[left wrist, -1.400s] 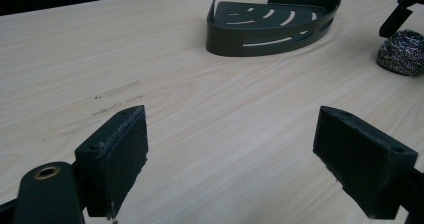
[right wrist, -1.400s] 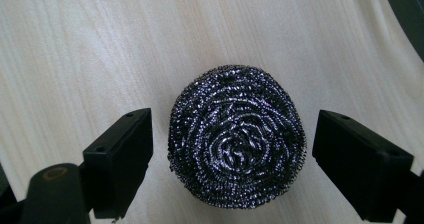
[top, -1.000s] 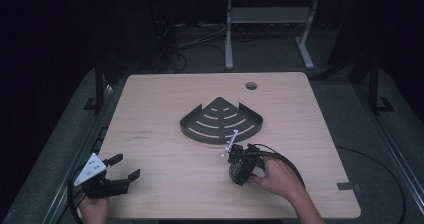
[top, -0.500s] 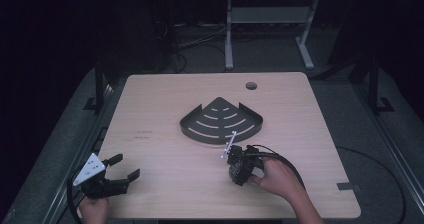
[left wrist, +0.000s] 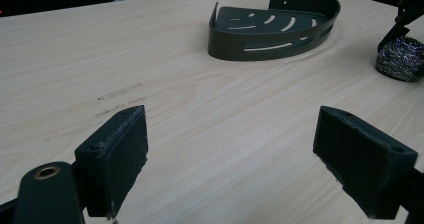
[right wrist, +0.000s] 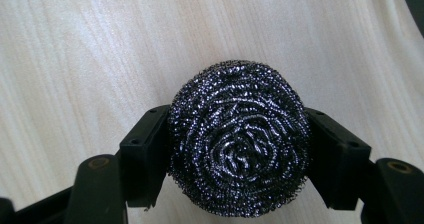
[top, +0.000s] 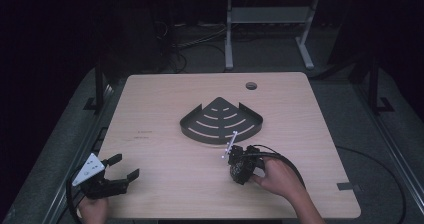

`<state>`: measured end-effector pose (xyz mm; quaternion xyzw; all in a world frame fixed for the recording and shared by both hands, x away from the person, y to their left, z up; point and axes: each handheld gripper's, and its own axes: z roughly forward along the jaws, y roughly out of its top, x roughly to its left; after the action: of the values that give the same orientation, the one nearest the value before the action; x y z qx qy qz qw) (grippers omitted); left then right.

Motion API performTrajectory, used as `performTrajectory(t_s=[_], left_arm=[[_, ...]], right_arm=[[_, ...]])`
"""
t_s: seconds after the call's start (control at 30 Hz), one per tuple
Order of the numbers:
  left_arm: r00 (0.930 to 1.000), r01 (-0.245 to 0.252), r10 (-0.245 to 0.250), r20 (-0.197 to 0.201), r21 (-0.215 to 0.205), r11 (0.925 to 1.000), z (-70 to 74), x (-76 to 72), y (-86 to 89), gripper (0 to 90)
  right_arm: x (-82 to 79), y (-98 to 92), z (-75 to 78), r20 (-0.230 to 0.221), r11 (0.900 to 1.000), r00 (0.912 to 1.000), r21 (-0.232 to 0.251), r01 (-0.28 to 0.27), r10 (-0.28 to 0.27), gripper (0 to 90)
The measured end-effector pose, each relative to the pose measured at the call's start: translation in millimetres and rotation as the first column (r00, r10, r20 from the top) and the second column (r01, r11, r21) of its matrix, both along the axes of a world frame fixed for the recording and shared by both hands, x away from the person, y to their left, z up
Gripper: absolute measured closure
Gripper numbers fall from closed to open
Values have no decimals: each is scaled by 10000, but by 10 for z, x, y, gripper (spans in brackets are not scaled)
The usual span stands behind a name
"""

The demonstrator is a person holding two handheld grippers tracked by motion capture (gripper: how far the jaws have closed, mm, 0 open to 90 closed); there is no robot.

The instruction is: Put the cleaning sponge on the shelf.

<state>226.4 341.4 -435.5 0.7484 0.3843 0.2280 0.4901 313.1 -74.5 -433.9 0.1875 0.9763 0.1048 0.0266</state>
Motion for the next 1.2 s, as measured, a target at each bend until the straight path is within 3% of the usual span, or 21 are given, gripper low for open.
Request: performTrajectory(t_s=[0.7,1.2], left_arm=[[10000,-13,13,64,-11,10000,8,-5,-7,137],[10000,-40,41,66,-38,10000,6,0,-9,137]], right_arm=[[52,-38,219,62,9999,10000,140,29,-30,323],[184,-64,381,110,9997,9998,159,158,-160,324]])
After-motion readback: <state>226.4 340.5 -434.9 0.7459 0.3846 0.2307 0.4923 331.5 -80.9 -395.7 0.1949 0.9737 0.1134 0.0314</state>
